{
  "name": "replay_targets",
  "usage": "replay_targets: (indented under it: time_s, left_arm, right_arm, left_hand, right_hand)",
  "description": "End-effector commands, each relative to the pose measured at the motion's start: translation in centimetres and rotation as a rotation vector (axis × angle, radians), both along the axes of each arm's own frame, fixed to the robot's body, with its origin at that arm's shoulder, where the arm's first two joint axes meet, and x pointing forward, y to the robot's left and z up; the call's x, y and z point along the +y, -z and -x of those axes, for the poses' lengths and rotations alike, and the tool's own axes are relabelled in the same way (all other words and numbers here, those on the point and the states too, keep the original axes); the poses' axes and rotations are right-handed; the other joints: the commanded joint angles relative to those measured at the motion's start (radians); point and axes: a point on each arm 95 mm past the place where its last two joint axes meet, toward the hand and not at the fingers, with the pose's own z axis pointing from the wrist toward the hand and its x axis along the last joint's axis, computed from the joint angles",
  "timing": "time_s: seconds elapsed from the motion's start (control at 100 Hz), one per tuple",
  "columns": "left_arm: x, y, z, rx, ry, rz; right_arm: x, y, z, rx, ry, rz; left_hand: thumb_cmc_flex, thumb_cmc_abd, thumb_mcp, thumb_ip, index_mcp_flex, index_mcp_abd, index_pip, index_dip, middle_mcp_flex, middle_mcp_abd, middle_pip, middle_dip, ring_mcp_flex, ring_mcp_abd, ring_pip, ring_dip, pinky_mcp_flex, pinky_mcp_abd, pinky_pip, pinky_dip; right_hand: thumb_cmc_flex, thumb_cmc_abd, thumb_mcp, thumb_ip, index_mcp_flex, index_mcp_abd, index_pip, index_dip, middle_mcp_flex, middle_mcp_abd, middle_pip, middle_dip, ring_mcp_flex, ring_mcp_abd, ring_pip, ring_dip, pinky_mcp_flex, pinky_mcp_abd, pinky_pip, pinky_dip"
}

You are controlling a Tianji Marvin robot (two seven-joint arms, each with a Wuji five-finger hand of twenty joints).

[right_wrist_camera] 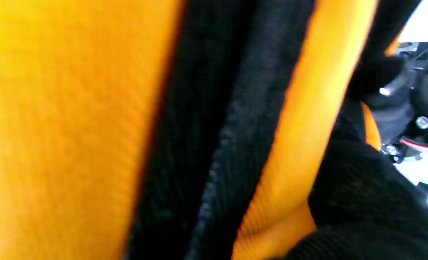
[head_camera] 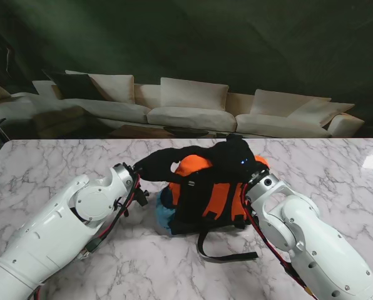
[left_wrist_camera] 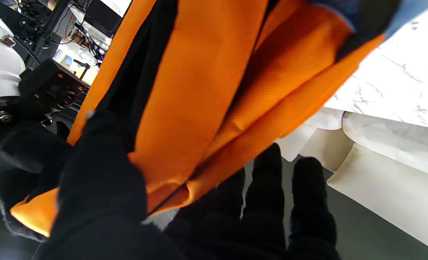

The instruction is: Put the umbrella and water cup into the side pockets of the backpack

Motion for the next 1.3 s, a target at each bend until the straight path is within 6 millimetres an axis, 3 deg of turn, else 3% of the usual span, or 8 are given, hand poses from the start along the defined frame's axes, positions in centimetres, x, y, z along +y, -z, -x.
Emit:
replay_targets:
  time_s: [0.0, 0.06, 0.16, 0.36, 0.51, 0.82, 1.14, 1.29]
  left_arm:
    - [-0.9, 0.0, 0.0, 0.003, -0.006, 0.005]
    - [-1.0, 0.0, 0.0, 0.0, -0.014, 0.005]
    - [-1.1, 0.1, 0.0, -0.005, -0.026, 0.001]
    - [-0.6, 0.1, -0.1, -0.008, -0.036, -0.023]
    - [-0.3, 0.1, -0.1, -0.005, -0.034, -0.04]
    - [0.1, -0.3, -0.2, -0.018, -0.024, -0.06]
    - [0.3, -0.4, -0.3, -0.011, -0.001, -0.071]
    - [0.2, -0.3, -0.3, -0.009, 0.005, -0.069]
  right_arm:
    - [0.6, 0.5, 0.5, 0.045, -0.026, -0.023]
    - [0.6, 0.6, 0.6, 0.059, -0.034, -0.037]
    - [0.3, 0.5, 1.0, 0.057, -0.036, -0.049]
    - [-1.0, -0.5, 2.5, 0.164, -0.061, -0.119]
    - [-2.6, -1.8, 3.4, 0.119, -0.064, -0.14]
    - [-6.8, -2.4, 4.5, 0.097, 0.043, -0.098]
    - [-7.1, 0.5, 3.6, 0.262, 0.05, -0.102]
    - [-5.8, 1.8, 2.2, 0.347, 0.001, -0.113]
  left_hand:
    - [0.126, 0.023, 0.065, 0.039, 0.156, -0.091, 0.098, 0.063, 0.152, -0.077, 0.082, 0.048, 0.099, -0.041, 0.048, -0.014, 0.046, -0.007, 0.068, -0.021]
    - [0.223, -0.005, 0.084, 0.035, 0.28, -0.182, 0.246, 0.209, 0.279, -0.124, 0.152, 0.07, 0.203, -0.07, 0.097, -0.007, 0.09, -0.02, 0.131, -0.039]
    - [0.33, 0.024, 0.077, 0.041, 0.363, -0.269, 0.461, 0.205, 0.466, -0.191, 0.112, 0.202, 0.312, -0.09, 0.177, 0.021, 0.129, -0.042, 0.21, -0.063]
    - [0.334, 0.029, 0.078, 0.04, 0.361, -0.297, 0.56, 0.169, 0.489, -0.2, 0.136, 0.206, 0.335, -0.096, 0.203, 0.033, 0.144, -0.078, 0.246, -0.06]
    - [0.335, 0.032, 0.08, 0.04, 0.356, -0.301, 0.57, 0.168, 0.486, -0.203, 0.134, 0.207, 0.329, -0.099, 0.2, 0.032, 0.136, -0.083, 0.244, -0.061]
    - [0.332, 0.043, 0.078, 0.036, 0.341, -0.312, 0.58, 0.17, 0.474, -0.215, 0.132, 0.216, 0.314, -0.108, 0.193, 0.035, 0.122, -0.1, 0.237, -0.061]
    - [0.321, 0.056, 0.068, 0.031, 0.333, -0.318, 0.576, 0.166, 0.46, -0.226, 0.129, 0.218, 0.297, -0.117, 0.174, 0.035, 0.099, -0.075, 0.219, -0.061]
    - [0.327, 0.067, 0.07, 0.031, 0.33, -0.318, 0.571, 0.164, 0.452, -0.226, 0.13, 0.216, 0.294, -0.119, 0.165, 0.033, 0.093, -0.07, 0.211, -0.062]
  right_hand:
    - [-0.015, 0.049, -0.032, 0.031, -0.023, -0.04, -0.036, 0.003, -0.029, -0.013, -0.05, -0.022, 0.027, 0.024, -0.072, -0.035, -0.046, 0.038, -0.039, -0.015]
    - [-0.035, 0.067, -0.062, 0.044, -0.043, -0.035, -0.09, 0.026, -0.101, -0.003, -0.115, -0.047, 0.017, 0.03, -0.25, -0.089, -0.1, 0.053, -0.087, -0.022]
    - [-0.073, 0.1, -0.101, 0.07, -0.113, -0.029, -0.207, 0.082, -0.282, 0.01, -0.237, -0.093, -0.139, 0.017, -0.513, -0.076, -0.185, 0.055, -0.154, -0.021]
    - [-0.158, 0.133, -0.184, 0.133, -0.396, 0.059, -0.461, 0.164, -0.821, 0.119, -0.394, -0.229, -0.626, 0.067, -0.835, -0.215, -0.425, 0.061, -0.319, -0.031]
    - [-0.192, 0.069, -0.186, 0.131, -0.524, 0.142, -0.571, 0.135, -0.944, 0.14, -0.428, -0.319, -0.745, 0.105, -0.904, -0.299, -0.489, 0.075, -0.409, -0.047]
    - [-0.21, -0.091, -0.126, 0.109, -0.583, 0.22, -0.679, 0.093, -0.995, 0.157, -0.464, -0.361, -0.767, 0.186, -0.955, -0.372, -0.493, 0.09, -0.461, -0.077]
    - [-0.077, -0.139, -0.128, 0.132, -0.578, 0.207, -0.697, 0.084, -0.88, 0.129, -0.465, -0.361, -0.524, 0.142, -0.85, -0.313, -0.329, 0.107, -0.362, -0.044]
    - [-0.065, -0.169, 0.091, 0.109, -0.578, 0.143, -0.611, 0.114, -0.823, 0.087, -0.412, -0.333, -0.411, 0.1, -0.791, -0.242, -0.234, 0.102, -0.263, -0.014]
